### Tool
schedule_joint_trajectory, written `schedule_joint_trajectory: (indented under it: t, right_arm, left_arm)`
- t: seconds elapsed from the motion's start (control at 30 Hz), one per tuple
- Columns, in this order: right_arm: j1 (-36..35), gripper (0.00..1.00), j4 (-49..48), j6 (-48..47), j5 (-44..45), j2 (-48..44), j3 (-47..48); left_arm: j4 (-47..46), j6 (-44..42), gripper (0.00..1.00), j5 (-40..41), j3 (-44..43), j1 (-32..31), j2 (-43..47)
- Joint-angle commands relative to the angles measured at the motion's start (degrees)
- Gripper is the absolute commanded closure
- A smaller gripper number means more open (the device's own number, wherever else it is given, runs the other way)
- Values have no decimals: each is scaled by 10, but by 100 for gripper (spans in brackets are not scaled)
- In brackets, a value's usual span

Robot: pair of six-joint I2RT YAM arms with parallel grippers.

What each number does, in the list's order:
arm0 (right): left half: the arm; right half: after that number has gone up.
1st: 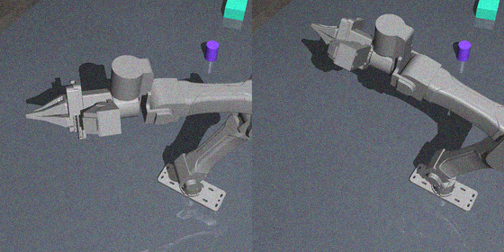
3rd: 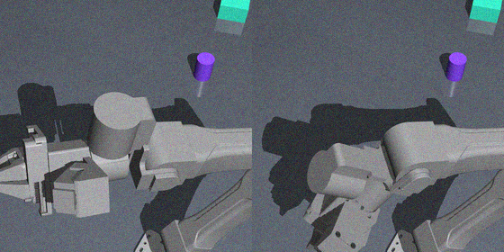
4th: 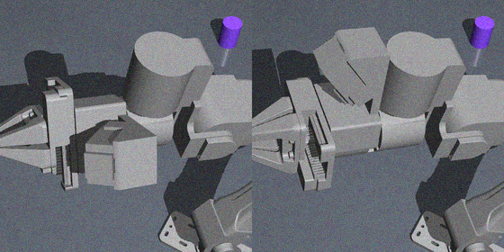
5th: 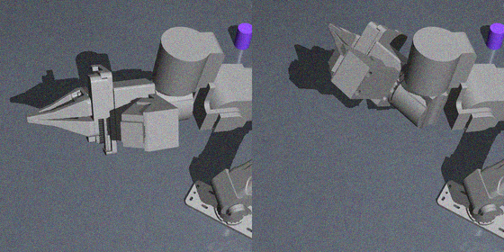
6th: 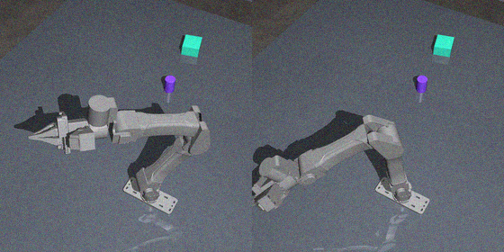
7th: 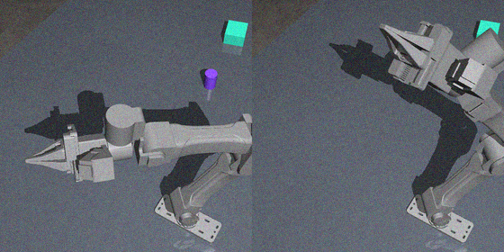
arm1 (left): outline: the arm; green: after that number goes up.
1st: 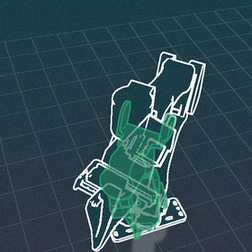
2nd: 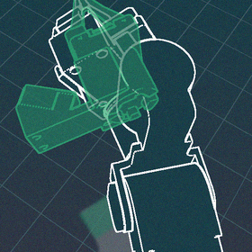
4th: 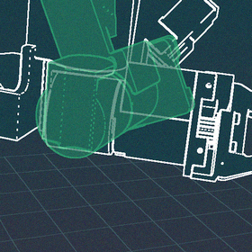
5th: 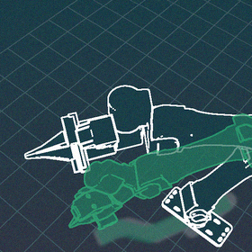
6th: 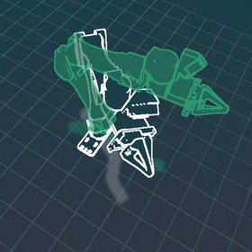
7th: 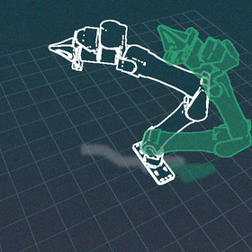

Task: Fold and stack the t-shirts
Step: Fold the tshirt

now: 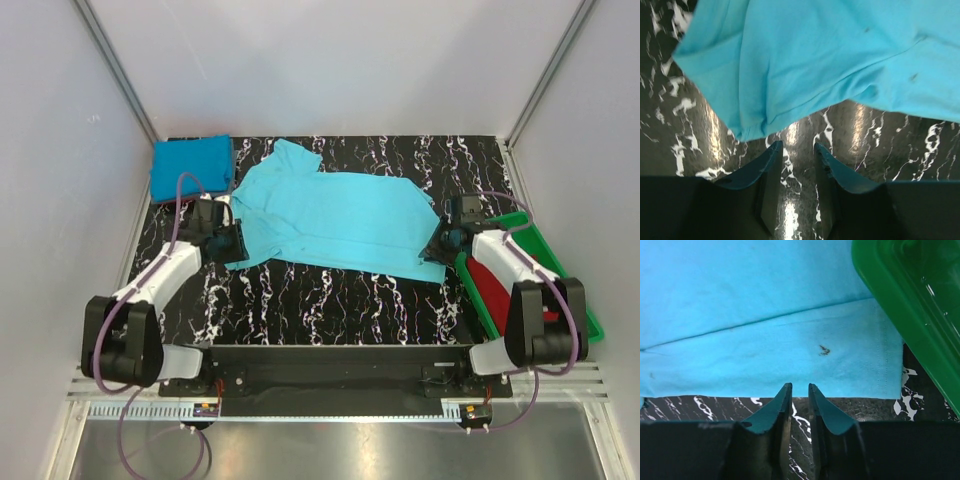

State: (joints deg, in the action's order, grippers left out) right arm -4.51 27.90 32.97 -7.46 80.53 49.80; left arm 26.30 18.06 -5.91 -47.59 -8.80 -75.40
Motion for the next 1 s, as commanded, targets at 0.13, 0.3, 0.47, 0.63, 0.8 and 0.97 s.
schedule_joint_trajectory:
  t: [0.13, 0.3, 0.47, 0.63, 0.8, 0.97]
  right_arm:
    - [-3, 75, -11, 30, -1, 57, -17]
    - [-1, 75, -7, 24, 7, 81, -37]
    - [-1, 75, -3, 17, 18, 80, -53]
    - [-2, 74, 19, -4, -2, 22, -43]
    - [-25, 70, 24, -9, -36, -39, 5]
    - [-109, 68, -36, 0, -33, 29, 118]
  left_arm:
    - [-1, 86, 67, 112, -5, 2, -82]
    - [21, 94, 67, 228, -27, 4, -96]
    - [36, 90, 68, 280, -65, 16, -135]
    - [52, 76, 67, 285, -122, 19, -134]
    - [60, 34, 61, 253, -167, 21, -77]
    - [48, 43, 58, 203, -160, 75, -19]
